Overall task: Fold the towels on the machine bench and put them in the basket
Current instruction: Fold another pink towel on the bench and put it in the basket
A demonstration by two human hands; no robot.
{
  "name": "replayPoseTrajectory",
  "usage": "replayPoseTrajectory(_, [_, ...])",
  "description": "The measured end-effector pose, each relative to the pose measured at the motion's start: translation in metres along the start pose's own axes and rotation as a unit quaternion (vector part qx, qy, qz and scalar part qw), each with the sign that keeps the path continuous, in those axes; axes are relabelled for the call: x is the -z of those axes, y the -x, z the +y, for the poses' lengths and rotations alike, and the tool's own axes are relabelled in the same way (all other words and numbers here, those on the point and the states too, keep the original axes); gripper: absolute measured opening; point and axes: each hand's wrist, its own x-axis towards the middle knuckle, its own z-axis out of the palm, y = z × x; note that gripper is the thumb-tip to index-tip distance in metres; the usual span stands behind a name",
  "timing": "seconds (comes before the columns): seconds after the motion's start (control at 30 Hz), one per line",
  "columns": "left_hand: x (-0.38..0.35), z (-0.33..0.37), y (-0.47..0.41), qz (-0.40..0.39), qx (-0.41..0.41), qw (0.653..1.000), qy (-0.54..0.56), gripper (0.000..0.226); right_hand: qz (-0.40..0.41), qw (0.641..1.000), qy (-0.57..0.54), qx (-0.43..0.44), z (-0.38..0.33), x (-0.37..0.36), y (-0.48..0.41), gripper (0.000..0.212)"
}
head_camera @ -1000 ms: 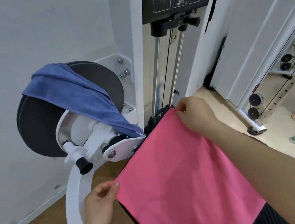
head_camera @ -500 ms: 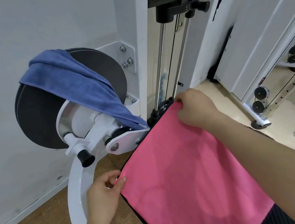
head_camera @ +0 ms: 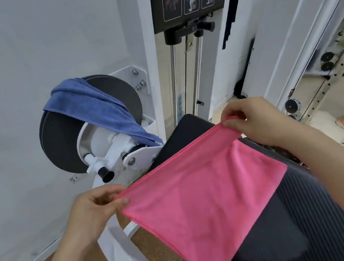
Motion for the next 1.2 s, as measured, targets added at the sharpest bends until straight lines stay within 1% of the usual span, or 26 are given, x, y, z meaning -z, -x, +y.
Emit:
replayPoseTrajectory(0.03, [0.006,0.009,0.004,-0.004,-0.019,1.000,0.015,0.020,0.009,1.000,-0.011,-0.007,-0.005,0.011,0.016,0.012])
replayPoseTrajectory(0.1, [0.014,0.035,0.019,-0.018,-0.041,0.998,0.042,0.009,0.030,0.998,-0.052,-0.023,-0.015,0.035,0.057,0.012])
replayPoseTrajectory(0.13, [0.020,0.045,0.027,-0.035,-0.049,0.996,0.058,0.018,0.039,0.995,-0.089,-0.030,-0.020,0.046,0.077,0.011])
replayPoseTrajectory(0.17, [0.025,0.052,0.035,-0.057,-0.058,0.994,0.066,0.034,0.041,0.990,-0.131,-0.038,-0.027,0.056,0.097,0.009])
replayPoseTrajectory(0.2, [0.027,0.064,0.043,-0.071,-0.057,0.992,0.087,0.038,0.036,0.983,-0.174,-0.043,-0.033,0.065,0.116,0.007])
replayPoseTrajectory(0.23, [0.026,0.075,0.049,-0.057,-0.058,0.992,0.092,0.026,0.027,0.975,-0.215,-0.048,-0.039,0.072,0.135,0.006])
replayPoseTrajectory(0.27, [0.025,0.086,0.054,-0.056,-0.064,0.991,0.105,0.007,0.015,0.965,-0.257,-0.053,-0.043,0.078,0.152,0.007])
replayPoseTrajectory(0.33, [0.019,0.104,0.065,-0.017,-0.086,0.993,0.076,0.026,-0.007,0.937,-0.343,-0.064,-0.047,0.086,0.186,0.013])
replayPoseTrajectory(0.4, [0.014,0.121,0.080,0.022,-0.115,0.993,0.031,0.022,-0.032,0.907,-0.413,-0.078,-0.046,0.091,0.216,0.020])
replayPoseTrajectory(0.5, [0.006,0.146,0.101,0.044,-0.161,0.986,-0.015,0.016,-0.069,0.864,-0.493,-0.074,-0.040,0.091,0.253,0.025])
replayPoseTrajectory(0.57, [-0.002,0.159,0.107,0.053,-0.185,0.980,-0.052,0.013,-0.079,0.847,-0.521,-0.075,-0.037,0.088,0.272,0.023])
replayPoseTrajectory(0.6, [-0.008,0.166,0.109,0.055,-0.188,0.979,-0.059,0.014,-0.076,0.846,-0.522,-0.083,-0.035,0.086,0.279,0.019])
replayPoseTrajectory(0.7, [-0.026,0.171,0.096,0.038,-0.187,0.976,-0.101,0.023,-0.052,0.870,-0.475,-0.120,-0.026,0.076,0.294,0.010])
replayPoseTrajectory(0.77, [-0.043,0.166,0.081,0.017,-0.178,0.975,-0.133,0.022,-0.027,0.893,-0.421,-0.154,-0.014,0.065,0.295,0.008])
replayPoseTrajectory(0.83, [-0.065,0.156,0.058,-0.010,-0.169,0.971,-0.167,0.018,0.015,0.922,-0.334,-0.194,0.004,0.050,0.291,0.011])
replayPoseTrajectory(0.9, [-0.094,0.140,0.031,-0.038,-0.162,0.966,-0.198,0.020,0.047,0.946,-0.218,-0.235,0.024,0.030,0.282,0.013])
replayPoseTrajectory(0.93, [-0.109,0.129,0.017,-0.051,-0.163,0.961,-0.219,0.022,0.054,0.952,-0.159,-0.255,0.033,0.020,0.276,0.013])
replayPoseTrajectory(1.0, [-0.139,0.106,-0.009,-0.064,-0.158,0.955,-0.243,0.023,0.070,0.952,-0.061,-0.290,0.048,0.004,0.264,0.013])
replayPoseTrajectory(1.03, [-0.152,0.095,-0.021,-0.063,-0.154,0.956,-0.243,0.019,0.081,0.949,-0.029,-0.302,0.055,-0.003,0.259,0.013])
replayPoseTrajectory(1.1, [-0.176,0.080,-0.042,-0.053,-0.144,0.961,-0.231,0.011,0.102,0.942,0.011,-0.319,0.068,-0.011,0.249,0.014])
replayPoseTrajectory(1.2, [-0.203,0.072,-0.068,-0.049,-0.141,0.968,-0.200,0.012,0.123,0.932,0.040,-0.340,0.081,-0.012,0.237,0.016])
